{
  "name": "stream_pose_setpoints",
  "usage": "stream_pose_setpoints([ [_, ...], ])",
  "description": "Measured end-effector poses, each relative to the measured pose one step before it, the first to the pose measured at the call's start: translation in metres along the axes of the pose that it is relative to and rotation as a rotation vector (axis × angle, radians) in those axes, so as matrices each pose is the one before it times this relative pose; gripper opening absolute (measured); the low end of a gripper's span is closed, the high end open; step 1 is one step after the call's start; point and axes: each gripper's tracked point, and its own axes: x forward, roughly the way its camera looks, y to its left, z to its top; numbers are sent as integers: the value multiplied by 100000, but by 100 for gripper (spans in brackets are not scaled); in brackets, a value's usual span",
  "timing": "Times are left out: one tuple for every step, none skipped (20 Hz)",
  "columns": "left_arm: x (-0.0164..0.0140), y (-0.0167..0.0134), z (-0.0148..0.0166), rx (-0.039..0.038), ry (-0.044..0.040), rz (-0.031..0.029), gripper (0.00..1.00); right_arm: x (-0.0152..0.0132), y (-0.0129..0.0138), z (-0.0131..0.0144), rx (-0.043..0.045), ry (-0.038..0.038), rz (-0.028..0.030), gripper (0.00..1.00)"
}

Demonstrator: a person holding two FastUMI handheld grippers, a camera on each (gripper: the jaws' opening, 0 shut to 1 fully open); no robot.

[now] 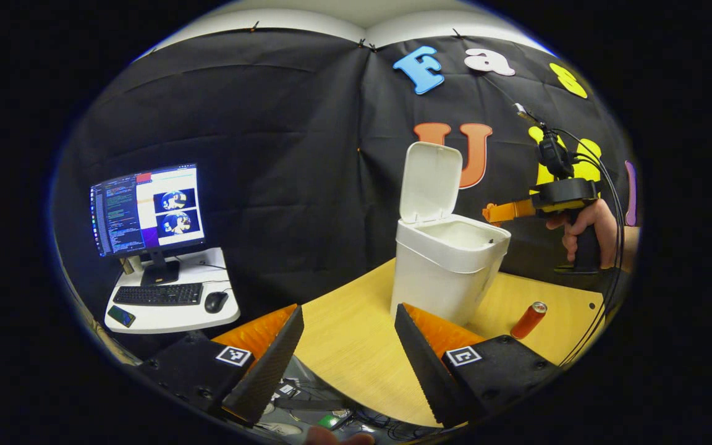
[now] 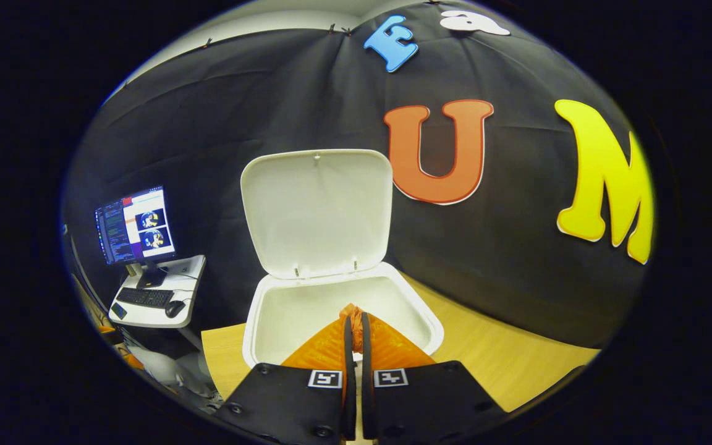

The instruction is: Press the lid of the desktop garbage bin to open it, pick up the crumpled paper on the desktop and throw it into the bin, then pick up the pop can on the desktop and drop it into the bin, and finally close the garbage bin lid.

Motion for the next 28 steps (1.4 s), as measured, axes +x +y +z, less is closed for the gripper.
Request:
stream_pose_setpoints([
  [-20, 418, -49, -422, 292, 1123, 98, 505, 255, -302, 331, 984, 339, 7],
  [137, 388, -149, -254, 428, 1049, 98, 488, 300, -131, -116, 467, 174, 8],
  [-10, 330, -318, -219, 427, 534, 98, 201, -91, -268, -287, 631, -61, 12],
  [41, 131, -80, -310, 82, 169, 98, 203, 232, -136, 180, 591, 375, 14],
  [88, 6, -62, -193, 91, -63, 98, 271, 47, -403, 140, 803, -150, 18],
  [90, -92, -7, -127, 5, -342, 98, 61, -194, -304, -142, 1088, -678, 20],
  [-20, -112, -23, 77, -116, -514, 98, 435, -314, -372, -631, 1266, -1245, 21],
  [59, -240, 16, 353, -22, -507, 98, 121, -228, -186, -398, 695, -680, 30],
  [70, -122, -17, 361, 89, -745, 98, 12, -109, -226, 215, 517, -412, 34],
  [101, -194, 83, 442, -87, -676, 98, -28, -134, 91, 722, -204, 124, 35],
  [191, -209, 119, 298, -153, -782, 98, -64, -16, 90, 270, -443, 236, 40],
  [113, -308, -18, 69, 88, -849, 98, -105, -122, 66, -204, -329, -83, 49],
  [149, -298, -9, 228, -77, -881, 98, -359, -148, 72, -12, -687, -233, 55],
  [196, -368, 202, 321, -205, -946, 98, -481, -109, 311, 268, -1012, 173, 61],
  [266, -530, 104, 256, -405, -1503, 98, -452, -124, 374, 575, -1464, 21, 65],
  [211, -751, 297, 386, -707, -1901, 98, -791, -123, 531, 1014, -2169, 381, 64],
  [254, -869, 207, 794, -623, -2247, 98, -777, -71, 580, 1362, -2585, 762, 64],
  [243, -757, 283, 1123, -832, -1936, 98, -1023, -375, 523, 1307, -2234, -4, 70],
  [323, -914, 336, 899, -887, -2175, 98, -983, -614, 389, 1346, -2252, -685, 72],
  [401, -973, 358, 1025, -850, -2385, 98, -1088, -610, 509, 1198, -2346, -1023, 72],
  [269, -1142, 207, 1099, -880, -2761, 98, -1067, -672, 487, 839, -2703, -1164, 74],
  [323, -1257, 376, 1480, -1190, -2978, 98, -1027, -864, 501, 215, -2783, -1942, 74],
  [457, -1117, 509, 1787, -1259, -2968, 98, -1103, -966, 339, -376, -2569, -2199, 75],
  [184, -1368, 346, 1773, -1201, -3491, 98, -1159, -1016, 269, -650, -2039, -2366, 79],
  [280, -1685, 206, 1575, -827, -4071, 98, -1219, -946, 238, -647, -1883, -2344, 79],
  [318, -1481, 319, 1516, -1129, -3553, 98, -1383, -1052, 314, -214, -1658, -2373, 80],
  [339, -1403, 352, 1509, -996, -3153, 98, -1423, -1074, 296, 308, -1668, -2340, 80],
  [392, -1457, 296, 1239, -900, -3840, 98, -1436, -1227, 210, 436, -1720, -2612, 80],
])
